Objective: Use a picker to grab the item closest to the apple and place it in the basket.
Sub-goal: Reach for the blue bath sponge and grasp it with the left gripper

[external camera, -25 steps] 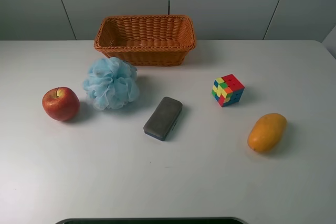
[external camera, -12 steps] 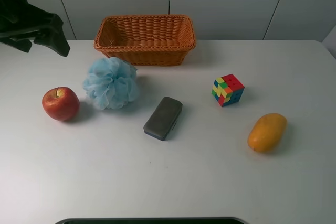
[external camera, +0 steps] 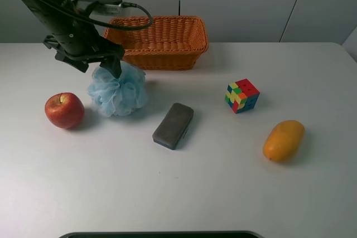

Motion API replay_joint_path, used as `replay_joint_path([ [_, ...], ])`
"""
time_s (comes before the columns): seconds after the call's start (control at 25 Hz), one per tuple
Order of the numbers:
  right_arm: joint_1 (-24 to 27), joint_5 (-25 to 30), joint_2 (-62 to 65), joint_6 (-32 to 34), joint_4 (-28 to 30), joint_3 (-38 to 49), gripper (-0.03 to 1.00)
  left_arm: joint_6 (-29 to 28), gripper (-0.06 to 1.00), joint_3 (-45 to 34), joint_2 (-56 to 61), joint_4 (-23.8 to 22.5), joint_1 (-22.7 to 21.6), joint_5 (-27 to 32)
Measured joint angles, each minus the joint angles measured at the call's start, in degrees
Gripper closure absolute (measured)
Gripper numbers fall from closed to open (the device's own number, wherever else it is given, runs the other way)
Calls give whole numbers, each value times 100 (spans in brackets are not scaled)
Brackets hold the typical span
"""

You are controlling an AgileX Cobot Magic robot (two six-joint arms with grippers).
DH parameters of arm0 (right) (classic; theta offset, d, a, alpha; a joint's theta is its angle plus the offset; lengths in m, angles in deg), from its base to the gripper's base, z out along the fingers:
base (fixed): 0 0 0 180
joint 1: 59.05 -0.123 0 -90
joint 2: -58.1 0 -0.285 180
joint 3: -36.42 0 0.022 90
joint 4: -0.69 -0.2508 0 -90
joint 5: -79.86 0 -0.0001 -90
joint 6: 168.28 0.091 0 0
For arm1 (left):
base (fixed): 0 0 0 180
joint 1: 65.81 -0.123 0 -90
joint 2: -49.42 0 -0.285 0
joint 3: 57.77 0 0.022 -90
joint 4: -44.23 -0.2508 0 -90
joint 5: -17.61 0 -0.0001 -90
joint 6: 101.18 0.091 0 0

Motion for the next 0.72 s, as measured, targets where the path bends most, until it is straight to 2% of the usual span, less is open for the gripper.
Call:
replay_joint_path([
  [0.28,0,0,0,0,0,0,34,0,20,239,-825,55,167,-354],
  [0.72,0,0,0,0,0,0,34,21,20,330,-1442,407,171,-514],
])
